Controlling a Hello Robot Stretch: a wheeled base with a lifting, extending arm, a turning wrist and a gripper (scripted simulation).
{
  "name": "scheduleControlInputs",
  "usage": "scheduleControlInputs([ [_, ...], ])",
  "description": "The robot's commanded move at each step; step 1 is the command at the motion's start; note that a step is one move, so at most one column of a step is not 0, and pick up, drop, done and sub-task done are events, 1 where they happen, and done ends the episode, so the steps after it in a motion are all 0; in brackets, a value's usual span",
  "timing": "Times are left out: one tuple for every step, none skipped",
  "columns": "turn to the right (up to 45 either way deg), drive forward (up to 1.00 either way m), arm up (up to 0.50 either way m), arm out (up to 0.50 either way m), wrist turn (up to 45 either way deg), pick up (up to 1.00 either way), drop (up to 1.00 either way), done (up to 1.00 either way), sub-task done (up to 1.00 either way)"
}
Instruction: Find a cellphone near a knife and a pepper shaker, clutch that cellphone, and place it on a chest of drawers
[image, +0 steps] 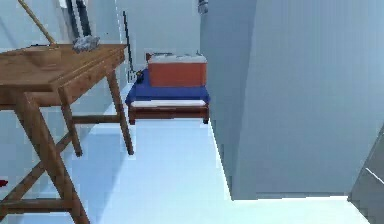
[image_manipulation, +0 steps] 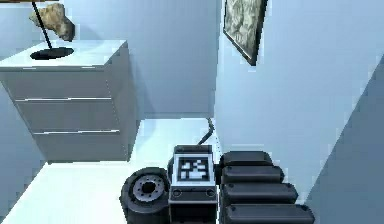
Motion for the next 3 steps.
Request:
scheduleControlInputs([
  [45.0, 0.0, 0.0, 0.0, 0.0, 0.0, 0.0, 0.0, 0.0],
  [45.0, 0.0, 0.0, 0.0, 0.0, 0.0, 0.0, 0.0, 0.0],
  [45.0, 0.0, 0.0, 0.0, 0.0, 0.0, 0.0, 0.0, 0.0],
])
